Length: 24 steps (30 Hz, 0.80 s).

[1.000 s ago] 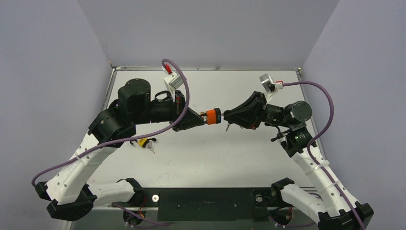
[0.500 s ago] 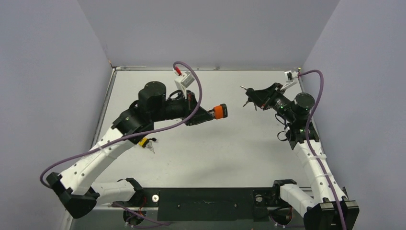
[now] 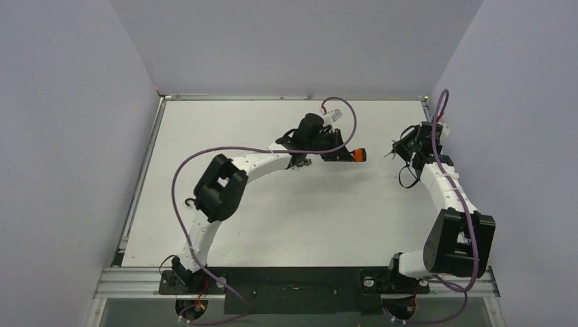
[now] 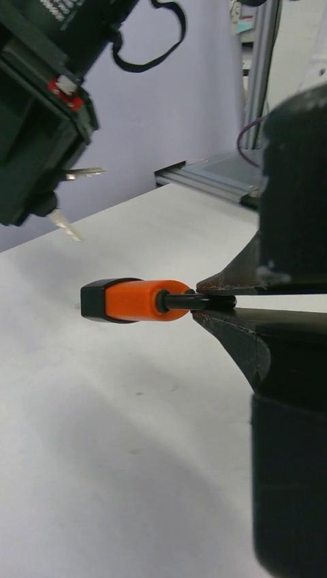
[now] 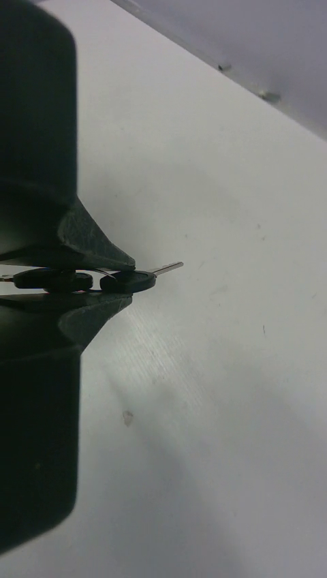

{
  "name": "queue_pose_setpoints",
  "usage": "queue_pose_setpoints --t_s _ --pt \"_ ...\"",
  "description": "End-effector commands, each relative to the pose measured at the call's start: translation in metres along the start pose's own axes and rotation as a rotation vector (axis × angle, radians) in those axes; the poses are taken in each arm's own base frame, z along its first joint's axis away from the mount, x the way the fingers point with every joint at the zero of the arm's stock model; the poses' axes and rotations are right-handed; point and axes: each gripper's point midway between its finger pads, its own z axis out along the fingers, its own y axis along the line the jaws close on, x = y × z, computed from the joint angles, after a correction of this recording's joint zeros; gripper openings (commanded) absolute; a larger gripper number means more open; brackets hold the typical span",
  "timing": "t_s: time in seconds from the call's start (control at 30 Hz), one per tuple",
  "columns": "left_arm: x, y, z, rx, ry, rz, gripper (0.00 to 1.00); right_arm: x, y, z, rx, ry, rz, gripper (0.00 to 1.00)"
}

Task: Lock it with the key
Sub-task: Place the lock at the center of the board.

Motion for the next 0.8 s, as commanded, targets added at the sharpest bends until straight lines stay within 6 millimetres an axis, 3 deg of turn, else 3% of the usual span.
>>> queue_pose_setpoints --t_s 0.0,0.03,0.07,0.1,0.13,0.17,0.2,0.23,0.3,0.43,0.53,0.57,0.77 --pt "-0.047 -0.046 0.048 0.207 -0.107 0.08 0.0 -0.029 -0.013 0.021 0.078 -0.082 0.037 0.0" --pt "-0.06 -0.058 0.053 0.235 -0.131 0.086 0.0 -0.031 -0.017 0.026 0.089 -0.083 0.046 0.0" --pt "-0.047 -0.033 0.074 0.207 -0.099 0.053 0.0 -0.028 -0.025 0.034 0.117 -0.07 0.058 0.0" --pt "-0.058 -0.044 0.077 0.234 -0.121 0.047 0.0 -0.027 -0.028 0.037 0.126 -0.068 0.063 0.0" --pt "-0.045 -0.02 0.095 0.207 -0.094 0.015 0.0 -0.023 -0.035 0.044 0.148 -0.055 0.07 0.0" --pt "-0.057 -0.03 0.097 0.23 -0.119 0.009 0.0 -0.022 -0.038 0.047 0.16 -0.051 0.073 0.0" --pt "-0.043 -0.007 0.112 0.2 -0.094 -0.023 0.0 -0.02 -0.045 0.053 0.189 -0.045 0.077 0.0" --pt "-0.051 -0.013 0.115 0.213 -0.117 -0.032 0.0 -0.018 -0.048 0.056 0.2 -0.039 0.078 0.0" --pt "-0.042 0.008 0.131 0.189 -0.12 -0.08 0.0 -0.012 -0.064 0.068 0.26 -0.025 0.075 0.0" --pt "-0.034 0.032 0.143 0.158 -0.14 -0.161 0.0 -0.004 -0.077 0.083 0.314 0.004 0.062 0.0" --pt "-0.026 0.038 0.149 0.155 -0.138 -0.213 0.0 0.004 -0.082 0.09 0.325 0.026 0.058 0.0" --pt "-0.023 0.039 0.151 0.153 -0.132 -0.219 0.0 0.007 -0.084 0.092 0.33 0.033 0.056 0.01" --pt "-0.009 0.046 0.156 0.122 -0.101 -0.262 0.0 0.019 -0.085 0.099 0.324 0.068 0.047 0.31"
